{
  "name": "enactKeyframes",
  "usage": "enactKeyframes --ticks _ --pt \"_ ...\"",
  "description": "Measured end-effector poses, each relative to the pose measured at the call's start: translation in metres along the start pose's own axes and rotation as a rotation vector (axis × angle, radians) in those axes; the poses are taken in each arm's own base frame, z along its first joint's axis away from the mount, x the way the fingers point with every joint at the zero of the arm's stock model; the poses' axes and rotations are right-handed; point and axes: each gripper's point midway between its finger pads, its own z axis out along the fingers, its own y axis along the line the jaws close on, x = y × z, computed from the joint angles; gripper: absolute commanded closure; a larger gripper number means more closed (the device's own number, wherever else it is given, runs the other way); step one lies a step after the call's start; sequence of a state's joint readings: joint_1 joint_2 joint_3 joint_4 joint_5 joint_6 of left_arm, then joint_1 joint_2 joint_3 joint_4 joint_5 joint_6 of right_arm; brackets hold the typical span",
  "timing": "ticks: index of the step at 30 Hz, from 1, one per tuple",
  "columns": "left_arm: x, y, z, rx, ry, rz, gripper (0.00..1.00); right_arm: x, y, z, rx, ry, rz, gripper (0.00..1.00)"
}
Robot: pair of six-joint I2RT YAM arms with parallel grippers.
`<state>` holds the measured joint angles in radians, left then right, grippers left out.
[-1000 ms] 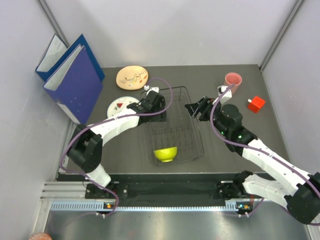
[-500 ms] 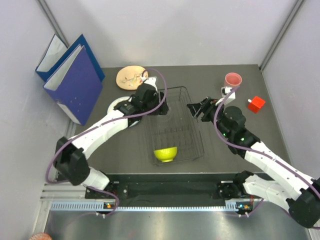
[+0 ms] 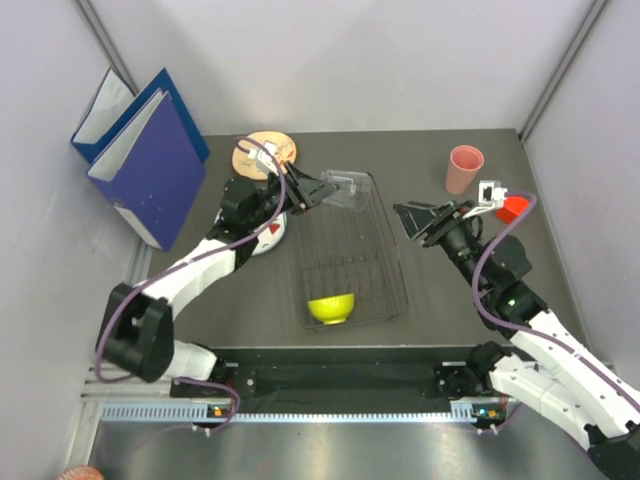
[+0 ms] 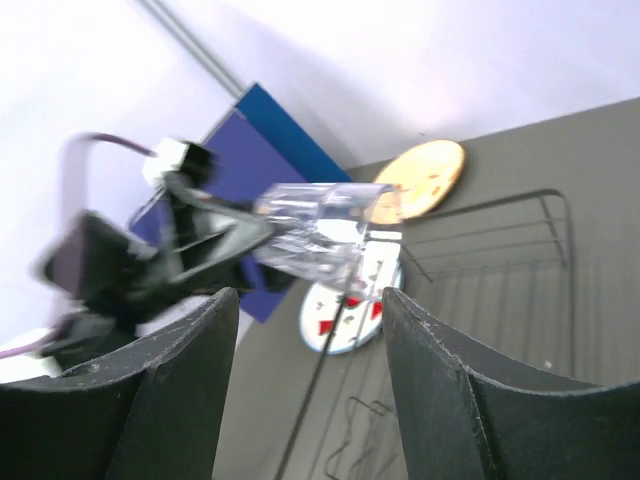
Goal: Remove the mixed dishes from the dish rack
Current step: Pick up the cup from the dish rack.
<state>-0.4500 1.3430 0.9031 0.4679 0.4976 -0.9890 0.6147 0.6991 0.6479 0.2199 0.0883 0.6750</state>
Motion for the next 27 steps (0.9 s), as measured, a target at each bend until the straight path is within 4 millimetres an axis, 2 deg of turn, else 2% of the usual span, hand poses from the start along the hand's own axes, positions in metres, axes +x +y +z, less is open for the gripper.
enactKeyframes --ticks 2,4,7,12,19,20,21,23,25,26,27 --pt "-0.002 0.01 0.005 0.055 -0.005 -0.11 1.0 -0.002 0.007 -0.001 -0.033 -0.004 0.009 0.41" --pt "0.0 0.012 0.01 0.11 0.007 -0.191 1.0 -0.001 0.012 0.0 -0.057 0.004 0.015 0.41" --pt "0.002 -0.002 0.013 0.212 0.032 -0.259 1.0 0.006 0.016 0.004 -0.086 0.03 0.027 0.41" --pt "0.001 -0.037 0.005 0.352 0.05 -0.249 1.0 0.021 0.015 0.014 -0.099 0.08 0.035 0.41" --pt "0.011 -0.048 0.004 0.386 0.085 -0.246 1.0 0.036 0.012 0.03 -0.109 0.12 0.041 0.45" --pt "0.012 -0.049 0.004 0.388 0.09 -0.246 1.0 0.038 0.012 0.032 -0.11 0.124 0.042 0.66" --pt "0.013 -0.05 0.004 0.388 0.091 -0.246 1.0 0.039 0.013 0.035 -0.115 0.128 0.044 0.79" --pt "0.012 -0.048 0.005 0.38 0.083 -0.246 1.0 0.037 0.02 0.04 -0.145 0.125 0.044 1.0" --pt "0.006 -0.045 0.007 0.367 0.06 -0.276 0.99 0.04 0.029 0.041 -0.185 0.15 0.029 1.0" --pt "0.005 -0.044 0.007 0.358 0.057 -0.291 0.94 0.043 0.033 0.04 -0.204 0.164 0.019 1.0" --pt "0.005 -0.041 0.008 0.344 0.061 -0.302 0.66 0.045 0.034 0.04 -0.206 0.173 0.009 1.0"
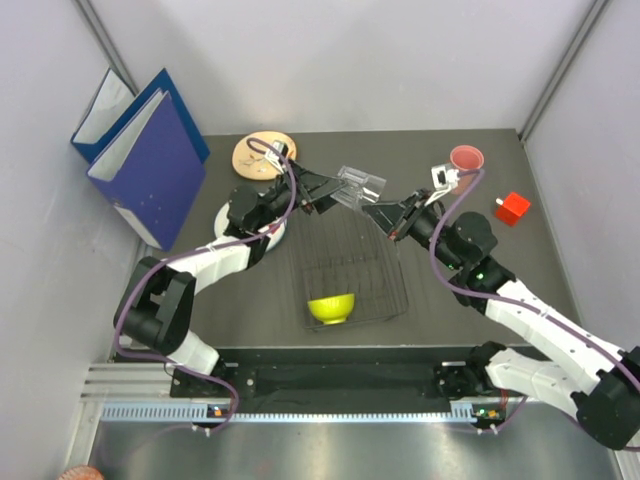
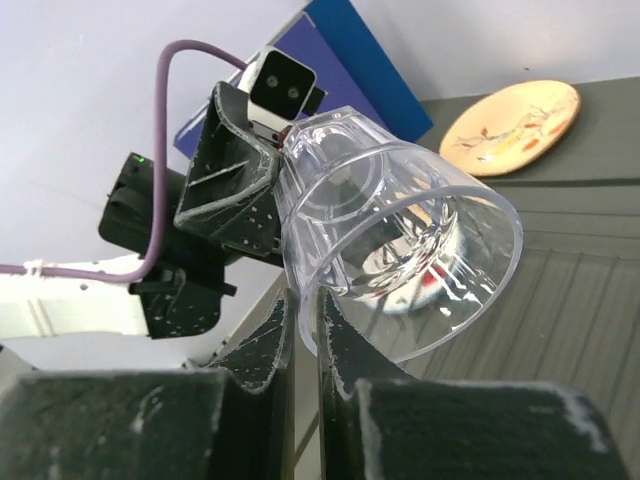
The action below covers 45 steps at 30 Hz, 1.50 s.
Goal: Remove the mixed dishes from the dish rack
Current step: Pick up the cup from the dish rack, then place the cup at the center of the board.
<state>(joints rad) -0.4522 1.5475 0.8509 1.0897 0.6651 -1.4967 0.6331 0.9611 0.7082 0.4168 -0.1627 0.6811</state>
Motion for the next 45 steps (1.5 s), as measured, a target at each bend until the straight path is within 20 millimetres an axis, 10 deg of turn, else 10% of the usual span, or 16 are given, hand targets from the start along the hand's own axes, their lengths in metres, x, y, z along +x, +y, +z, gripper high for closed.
enactKeyframes --ticks 5,11,16,20,24,33,45 --pt "0.0 0.015 0.002 -0.084 0.018 -0.011 0.01 0.001 -0.015 -0.006 0.108 0.031 -0.02 1.0" --pt "-0.035 0.035 0.0 -0.341 -0.06 0.151 0.01 -0.075 -0.062 -0.024 0.543 -0.066 -0.108 1.0" --pt "-0.071 0.048 -0.021 -0.602 -0.21 0.224 0.01 -0.118 -0.164 -0.073 1.001 -0.119 -0.105 1.0" --pt "-0.075 0.075 -0.059 -0.817 -0.294 0.211 0.01 -0.089 -0.238 -0.136 1.315 -0.027 -0.012 1.0" --pt "-0.07 0.099 -0.092 -0.967 -0.339 0.189 0.01 -0.053 -0.268 -0.162 1.43 0.076 0.099 1.0" --pt "-0.065 0.116 -0.113 -1.073 -0.362 0.157 0.01 0.01 -0.322 -0.158 1.529 0.292 0.212 1.0" --pt "-0.058 0.128 -0.127 -1.137 -0.363 0.145 0.01 -0.02 -0.361 -0.106 1.524 0.253 0.2 1.0"
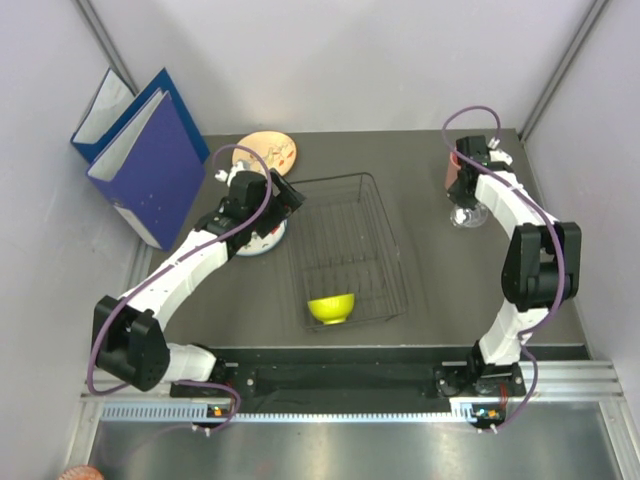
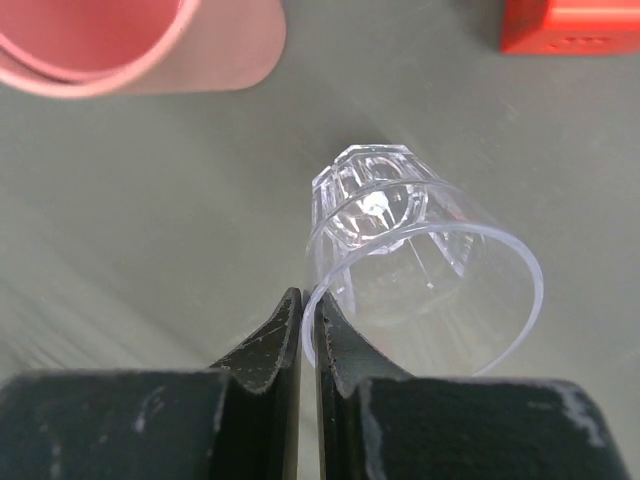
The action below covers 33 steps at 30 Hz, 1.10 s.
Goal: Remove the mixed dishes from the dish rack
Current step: Place the cup at the center of the board.
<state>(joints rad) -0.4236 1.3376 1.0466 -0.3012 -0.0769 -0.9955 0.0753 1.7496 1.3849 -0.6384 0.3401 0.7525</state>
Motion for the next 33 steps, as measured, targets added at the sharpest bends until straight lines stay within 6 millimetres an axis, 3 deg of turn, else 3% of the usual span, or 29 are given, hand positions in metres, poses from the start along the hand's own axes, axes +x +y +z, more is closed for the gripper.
enactKeyframes --ticks 3,7,10,15,19,23,26,28,30,33 --pt "0.0 0.0 0.0 -0.001 0.001 0.0 0.01 0.002 0.004 0.012 0.01 0.012 -0.005 0.93" --pt "0.002 0.002 0.0 -0.007 0.006 0.002 0.01 0.004 0.003 0.014 0.02 0.02 -0.011 0.68" --pt "0.003 0.003 0.002 -0.011 0.01 0.002 0.01 0.006 0.001 0.013 0.027 0.028 -0.015 0.6" --pt "0.007 0.005 0.005 -0.018 0.024 0.006 0.01 0.004 0.003 0.008 0.01 0.028 -0.01 0.53" --pt "0.007 0.005 0.005 -0.017 0.026 0.018 0.01 -0.011 0.016 -0.02 -0.062 -0.007 0.007 0.49" --pt "0.008 0.006 0.005 -0.015 0.027 0.059 0.02 -0.039 0.046 -0.084 -0.225 -0.117 0.029 0.46" --pt "0.015 0.004 0.003 0.001 0.046 0.146 0.05 -0.051 0.08 -0.172 -0.476 -0.261 0.008 0.45" --pt "0.025 -0.002 -0.002 0.029 0.081 0.247 0.06 -0.046 0.09 -0.237 -0.676 -0.351 -0.014 0.45" --pt "0.038 -0.013 -0.008 0.071 0.118 0.354 0.07 -0.034 0.083 -0.286 -0.857 -0.413 -0.026 0.46" --pt "0.063 -0.026 -0.02 0.142 0.169 0.519 0.1 -0.019 0.064 -0.308 -0.982 -0.474 -0.029 0.46"
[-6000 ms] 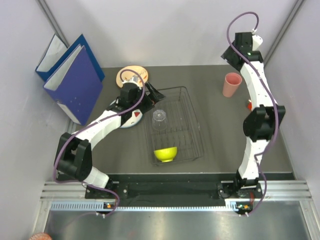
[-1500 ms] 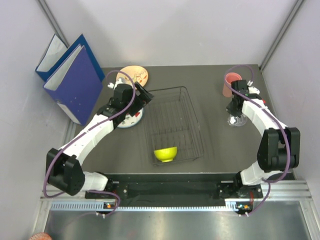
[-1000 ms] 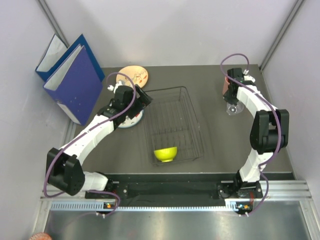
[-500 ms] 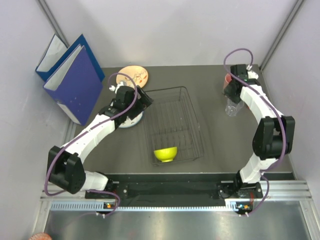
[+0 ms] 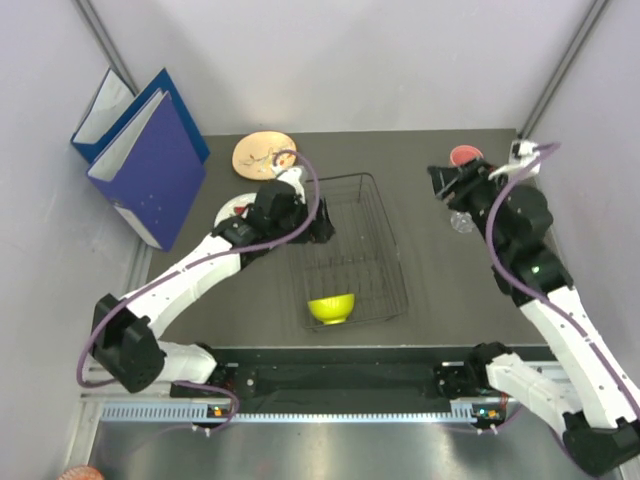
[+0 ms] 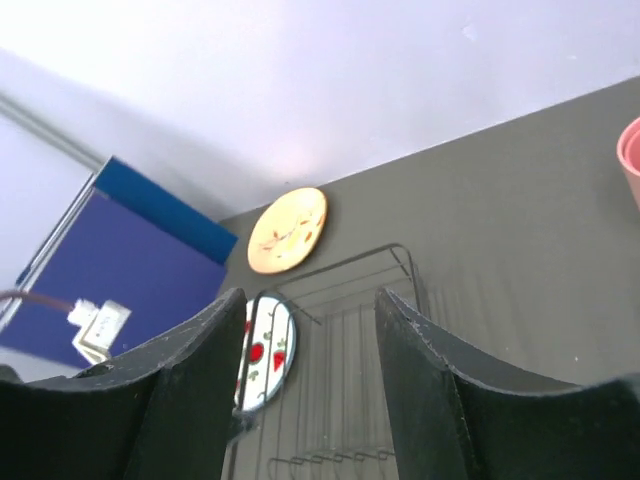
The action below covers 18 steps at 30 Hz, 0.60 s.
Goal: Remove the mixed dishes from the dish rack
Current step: Place the cup at the center of the board, then pick up the bowl from the dish rack.
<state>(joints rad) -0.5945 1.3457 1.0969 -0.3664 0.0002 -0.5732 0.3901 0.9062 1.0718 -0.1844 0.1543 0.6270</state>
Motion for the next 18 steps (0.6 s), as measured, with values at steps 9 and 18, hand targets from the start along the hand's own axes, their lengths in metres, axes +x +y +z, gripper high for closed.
enactKeyframes --ticks 9,18 --pt "0.026 -0.065 -0.079 0.373 -0.009 0.481 0.2 0.122 -0.05 -0.005 -0.001 0.263 -0.046 0.48" --pt "0.106 -0.075 -0.102 0.641 0.204 0.769 0.36 0.121 -0.031 -0.015 -0.09 0.267 -0.039 0.48"
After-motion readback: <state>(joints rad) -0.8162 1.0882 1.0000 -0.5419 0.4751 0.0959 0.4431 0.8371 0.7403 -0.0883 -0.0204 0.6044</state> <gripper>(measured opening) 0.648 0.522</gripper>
